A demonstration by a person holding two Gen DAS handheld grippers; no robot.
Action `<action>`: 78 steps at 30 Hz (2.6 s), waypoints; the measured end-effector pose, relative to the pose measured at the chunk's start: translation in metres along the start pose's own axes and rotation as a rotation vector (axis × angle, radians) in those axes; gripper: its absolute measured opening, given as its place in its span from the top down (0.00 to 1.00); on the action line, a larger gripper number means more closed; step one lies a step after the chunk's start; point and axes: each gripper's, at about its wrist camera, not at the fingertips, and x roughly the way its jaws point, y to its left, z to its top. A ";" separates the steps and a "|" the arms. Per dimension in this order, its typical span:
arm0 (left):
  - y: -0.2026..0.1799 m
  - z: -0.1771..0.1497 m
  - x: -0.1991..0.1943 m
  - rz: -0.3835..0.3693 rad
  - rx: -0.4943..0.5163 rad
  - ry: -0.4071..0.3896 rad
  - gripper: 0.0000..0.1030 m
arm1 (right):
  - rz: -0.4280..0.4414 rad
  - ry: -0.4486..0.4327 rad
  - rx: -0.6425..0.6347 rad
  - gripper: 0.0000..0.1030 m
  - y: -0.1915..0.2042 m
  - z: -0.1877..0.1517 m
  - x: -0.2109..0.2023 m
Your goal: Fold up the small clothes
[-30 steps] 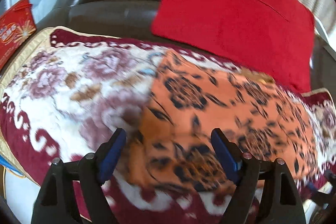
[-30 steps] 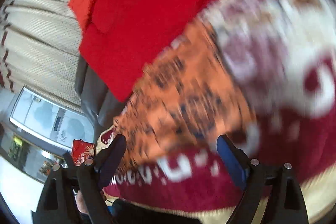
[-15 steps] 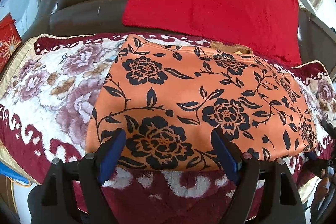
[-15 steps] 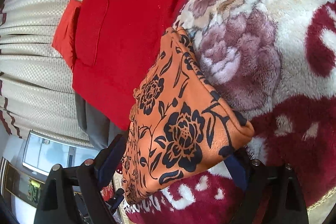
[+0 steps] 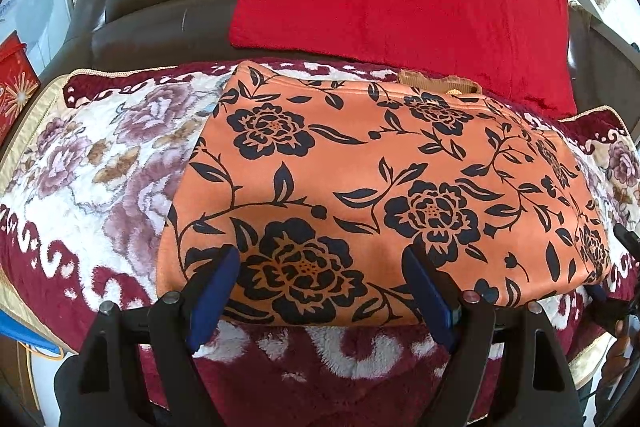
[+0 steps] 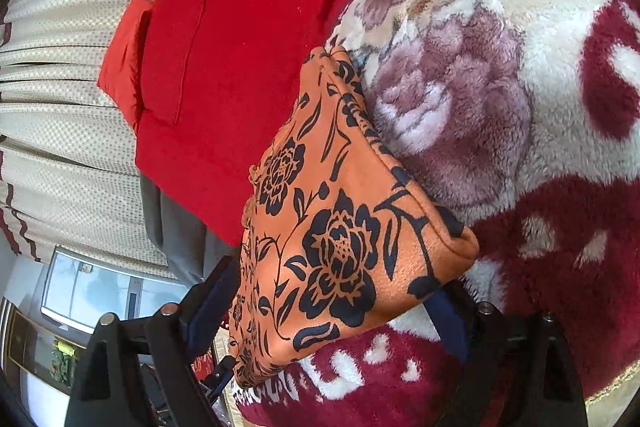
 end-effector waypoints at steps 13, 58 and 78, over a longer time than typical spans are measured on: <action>0.000 -0.001 0.003 -0.001 0.011 0.007 0.19 | -0.016 0.011 -0.019 0.12 0.000 0.001 0.004; -0.095 0.013 0.061 -0.023 0.199 -0.006 0.12 | -0.251 0.240 -0.342 0.48 0.058 0.152 0.106; -0.058 0.023 0.020 -0.045 0.113 -0.026 0.09 | -0.154 0.138 -0.556 0.06 0.135 0.040 0.038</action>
